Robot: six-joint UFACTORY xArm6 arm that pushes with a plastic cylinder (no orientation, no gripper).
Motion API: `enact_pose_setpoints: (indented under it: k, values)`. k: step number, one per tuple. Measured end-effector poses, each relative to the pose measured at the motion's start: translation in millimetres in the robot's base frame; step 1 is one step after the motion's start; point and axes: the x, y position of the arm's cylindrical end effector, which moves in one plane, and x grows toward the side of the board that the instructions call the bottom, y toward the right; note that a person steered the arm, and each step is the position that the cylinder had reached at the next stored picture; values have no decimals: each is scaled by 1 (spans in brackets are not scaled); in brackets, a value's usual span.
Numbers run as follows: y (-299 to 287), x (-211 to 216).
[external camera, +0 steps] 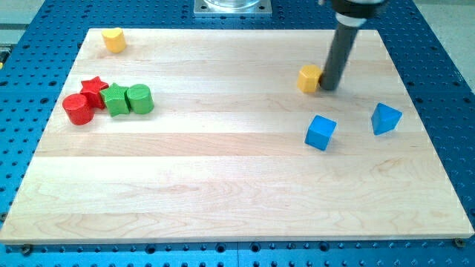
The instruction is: Push the yellow hexagon at the top center of the board
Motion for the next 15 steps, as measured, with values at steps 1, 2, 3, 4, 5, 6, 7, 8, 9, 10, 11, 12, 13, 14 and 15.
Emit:
enact_pose_setpoints:
  k: [1, 2, 3, 4, 5, 6, 7, 8, 9, 10, 11, 12, 13, 14, 15]
  values:
    - [-24, -32]
    - [-71, 11]
    - [-51, 46]
    - [-89, 91]
    - [-99, 56]
    - [-107, 3]
    - [-115, -11]
    - [-110, 24]
    - [-103, -14]
    - [-126, -23]
    - [-124, -15]
    - [-100, 1]
    - [-85, -19]
    - [-108, -34]
    - [-101, -54]
